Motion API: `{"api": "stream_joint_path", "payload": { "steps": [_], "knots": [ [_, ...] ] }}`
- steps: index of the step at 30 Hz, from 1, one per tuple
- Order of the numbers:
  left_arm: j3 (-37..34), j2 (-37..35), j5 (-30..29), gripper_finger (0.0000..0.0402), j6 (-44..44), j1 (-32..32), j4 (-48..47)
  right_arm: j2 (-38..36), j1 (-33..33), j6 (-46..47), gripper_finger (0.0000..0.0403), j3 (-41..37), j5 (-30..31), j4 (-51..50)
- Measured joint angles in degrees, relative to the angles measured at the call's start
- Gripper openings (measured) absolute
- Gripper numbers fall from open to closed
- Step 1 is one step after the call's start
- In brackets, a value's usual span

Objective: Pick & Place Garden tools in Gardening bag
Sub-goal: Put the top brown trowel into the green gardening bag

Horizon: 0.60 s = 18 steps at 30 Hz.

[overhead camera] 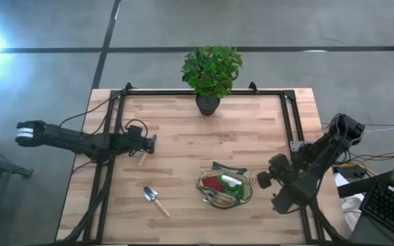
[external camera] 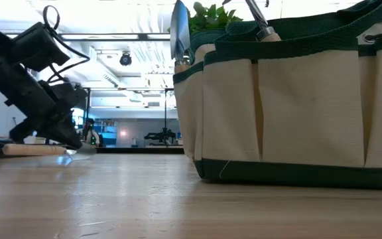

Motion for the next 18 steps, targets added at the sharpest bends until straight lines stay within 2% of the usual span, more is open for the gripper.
{"api": "stream_joint_path", "payload": {
  "steps": [9, 18],
  "knots": [
    [0.0, -0.02, 1.13, 0.0, 6.79, 0.04, 1.53, 0.0, -1.67, -4.24, 0.0008, 0.0, 0.0, 3.12],
    [0.02, -0.04, 7.76, 0.0, 19.2, 0.0, 1.68, 0.0, -1.71, -4.62, 0.0008, 0.0, 0.0, 3.53]
  ]
}}
